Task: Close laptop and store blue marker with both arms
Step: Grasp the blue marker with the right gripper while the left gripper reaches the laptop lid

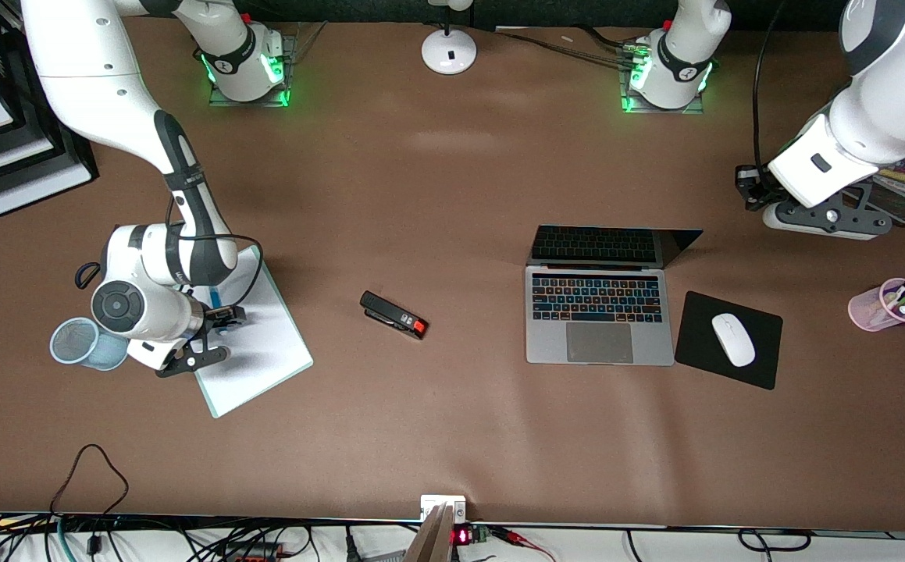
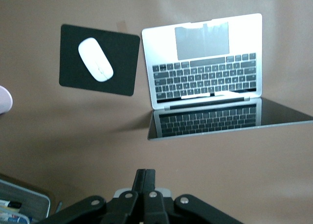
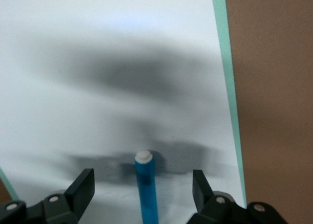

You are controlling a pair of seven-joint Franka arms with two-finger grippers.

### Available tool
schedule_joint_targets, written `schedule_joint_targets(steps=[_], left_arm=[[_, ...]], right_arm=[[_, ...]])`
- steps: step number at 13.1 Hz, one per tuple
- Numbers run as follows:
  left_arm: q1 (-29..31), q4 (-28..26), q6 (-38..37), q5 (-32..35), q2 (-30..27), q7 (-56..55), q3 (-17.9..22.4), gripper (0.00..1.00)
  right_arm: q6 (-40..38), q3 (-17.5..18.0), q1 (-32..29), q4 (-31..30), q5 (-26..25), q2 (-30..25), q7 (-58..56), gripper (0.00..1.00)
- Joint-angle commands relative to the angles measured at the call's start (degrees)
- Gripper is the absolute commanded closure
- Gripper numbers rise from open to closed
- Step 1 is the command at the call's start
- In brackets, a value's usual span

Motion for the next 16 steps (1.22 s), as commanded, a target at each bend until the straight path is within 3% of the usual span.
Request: schedule_joint_targets(steps=[1,4,7,12,16], left_arm=[[-0.3,1.6,-5.0,-2.2,0.6,0.3,-0.2,1.00],[-0.3,0.5,-7.2,-4.4,0.4,0.0,-1.5,1.00],[-0.3,-3.5,-4.0,-5.5,0.6,-3.3,-4.4,1.00],[-0.1,-16.5,8.5,-5.5,-1.7,-12.2,-12.1,1.00],[-0.1,-23.6,17.6,-5.5,-2.5,-13.2,-13.2,1.00]], right_arm=[[0.7,0.1,-0.8,-0.5,0.8,-0.5,-3.4,0.21],[0.8,0.2,-0.8,-0.4,0.8,-0.4,-4.4,0.35],[0.8,0.3,-0.8,-0.4,0.8,-0.4,-6.9,0.43],[1.0,0.3,-0.8,-0.3,0.8,0.3,-8.2,0.43],[1.0,0.6,-0.8,-0.3,0.9,0.3,-8.1,0.46]])
